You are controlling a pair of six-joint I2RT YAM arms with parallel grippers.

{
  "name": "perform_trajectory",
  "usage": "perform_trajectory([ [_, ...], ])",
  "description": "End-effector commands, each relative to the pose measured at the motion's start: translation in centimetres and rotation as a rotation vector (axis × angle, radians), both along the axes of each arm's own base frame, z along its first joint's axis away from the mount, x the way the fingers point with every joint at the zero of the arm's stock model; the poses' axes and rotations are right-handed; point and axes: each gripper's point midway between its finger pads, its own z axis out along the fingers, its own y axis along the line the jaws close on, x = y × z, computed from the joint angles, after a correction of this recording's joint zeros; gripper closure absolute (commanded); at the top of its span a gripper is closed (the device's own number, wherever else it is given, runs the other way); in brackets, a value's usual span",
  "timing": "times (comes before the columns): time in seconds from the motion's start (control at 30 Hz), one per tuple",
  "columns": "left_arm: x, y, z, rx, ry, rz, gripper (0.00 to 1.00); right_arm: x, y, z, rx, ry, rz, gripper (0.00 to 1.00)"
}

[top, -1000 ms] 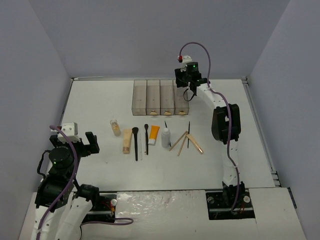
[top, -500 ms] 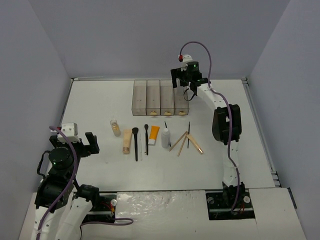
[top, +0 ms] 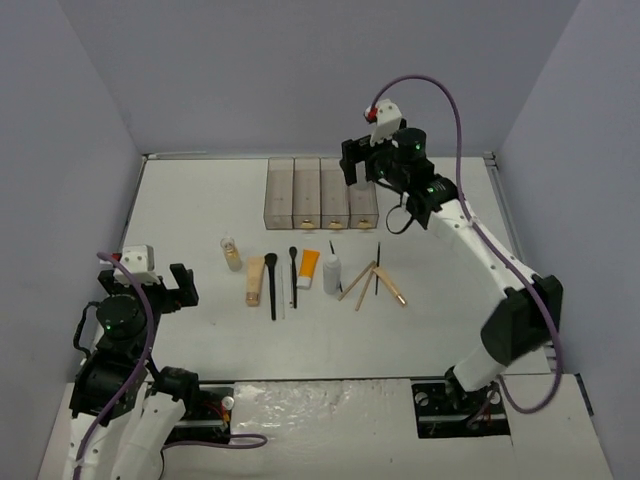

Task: Organize the makeup

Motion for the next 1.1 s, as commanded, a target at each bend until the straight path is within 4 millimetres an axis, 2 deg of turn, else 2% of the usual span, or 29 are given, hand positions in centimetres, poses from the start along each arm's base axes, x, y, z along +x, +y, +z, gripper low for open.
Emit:
perform_trajectory([
  [0.0, 0.6, -0.2, 2.4, -0.016, -0.076, -0.008, 0.03, -7.9, 3.8, -1.5, -0.011, 0.005, 0.13, 0.0],
  [0.07, 0.6, -0.2, 2.2, -0.016, -0.071, -0.008, 0.03, -10.5, 4.5, -3.7, -0.025, 0.035, 0.155, 0.0],
  [0.13, 0.6, -0.2, 2.2, -0.018, -0.071, -0.007, 0.03, -13.1, 5.8, -4.3, -0.009, 0.028, 0.199, 0.0],
  [0.17, 0.6, -0.2, 2.2, -0.017, -0.07, -0.008, 0.03, -14.0, 6.2, -5.3, -0.007, 0.035, 0.214, 0.0],
  [0.33, 0.6, -0.3, 2.1, -0.017, -0.063, -0.011, 0.03, -16.3, 6.9, -10.4, -0.042, 0.097, 0.244, 0.0],
  [0.47, 0.7, -0.3, 1.9, -0.016, -0.058, -0.011, 0.03, -16.8, 7.4, -13.6, -0.042, 0.136, 0.245, 0.01],
  [0.5, 0.7, -0.3, 1.9, -0.016, -0.058, -0.011, 0.03, -16.8, 7.5, -13.9, -0.033, 0.137, 0.245, 0.02],
  [0.7, 0.8, -0.4, 1.9, -0.016, -0.054, -0.012, 0.03, -16.9, 7.6, -16.9, -0.044, 0.172, 0.238, 0.16],
  [0.93, 0.8, -0.4, 1.8, -0.015, -0.052, -0.012, 0.03, -16.5, 7.3, -18.2, -0.063, 0.175, 0.217, 0.36],
  [1.0, 0.8, -0.4, 1.8, -0.015, -0.049, -0.012, 0.03, -16.3, 6.8, -18.4, -0.073, 0.169, 0.192, 0.46],
  [1.07, 0.9, -0.4, 1.8, -0.015, -0.048, -0.012, 0.03, -16.2, 6.7, -18.1, -0.065, 0.155, 0.182, 0.6],
])
